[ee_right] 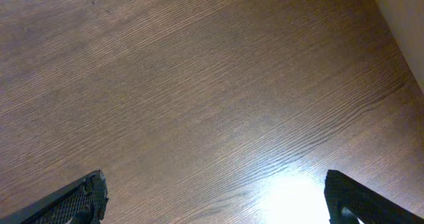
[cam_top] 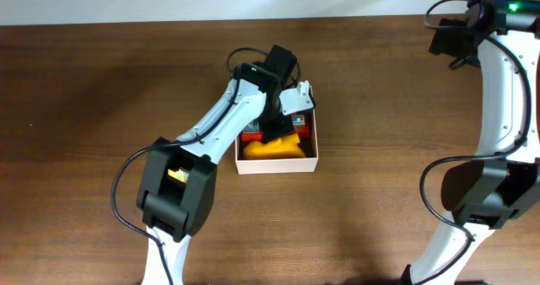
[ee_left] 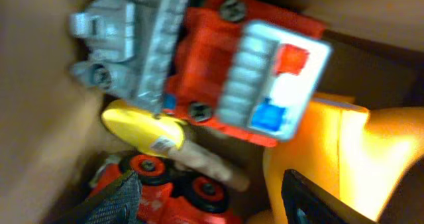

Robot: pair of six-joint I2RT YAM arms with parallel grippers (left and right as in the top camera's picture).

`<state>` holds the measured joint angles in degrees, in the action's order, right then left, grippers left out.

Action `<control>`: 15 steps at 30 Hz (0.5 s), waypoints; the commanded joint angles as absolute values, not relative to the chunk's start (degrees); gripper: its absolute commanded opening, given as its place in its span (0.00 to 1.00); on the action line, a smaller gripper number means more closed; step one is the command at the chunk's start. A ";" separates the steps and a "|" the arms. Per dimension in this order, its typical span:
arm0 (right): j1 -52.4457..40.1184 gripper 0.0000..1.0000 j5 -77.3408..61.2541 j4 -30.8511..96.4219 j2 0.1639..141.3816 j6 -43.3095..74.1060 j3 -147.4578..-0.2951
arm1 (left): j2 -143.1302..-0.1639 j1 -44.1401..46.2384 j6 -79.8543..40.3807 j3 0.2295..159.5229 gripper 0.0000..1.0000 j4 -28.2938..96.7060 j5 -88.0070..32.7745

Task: Pack container
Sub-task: 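Lower the orange toy into the box front and open the left gripper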

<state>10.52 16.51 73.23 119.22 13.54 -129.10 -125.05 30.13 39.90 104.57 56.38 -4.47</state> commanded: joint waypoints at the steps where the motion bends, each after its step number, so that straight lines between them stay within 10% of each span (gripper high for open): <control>1: 10.57 0.99 16.67 73.10 118.76 14.00 -128.79 | -125.45 30.72 40.40 105.12 0.70 57.19 -5.63; 15: 10.57 0.99 16.67 73.10 118.76 14.00 -128.79 | -125.45 30.59 40.40 106.80 0.70 51.66 -0.36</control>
<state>10.52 16.51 73.23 119.22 13.54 -129.10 -125.05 30.70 39.90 104.66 52.07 -2.39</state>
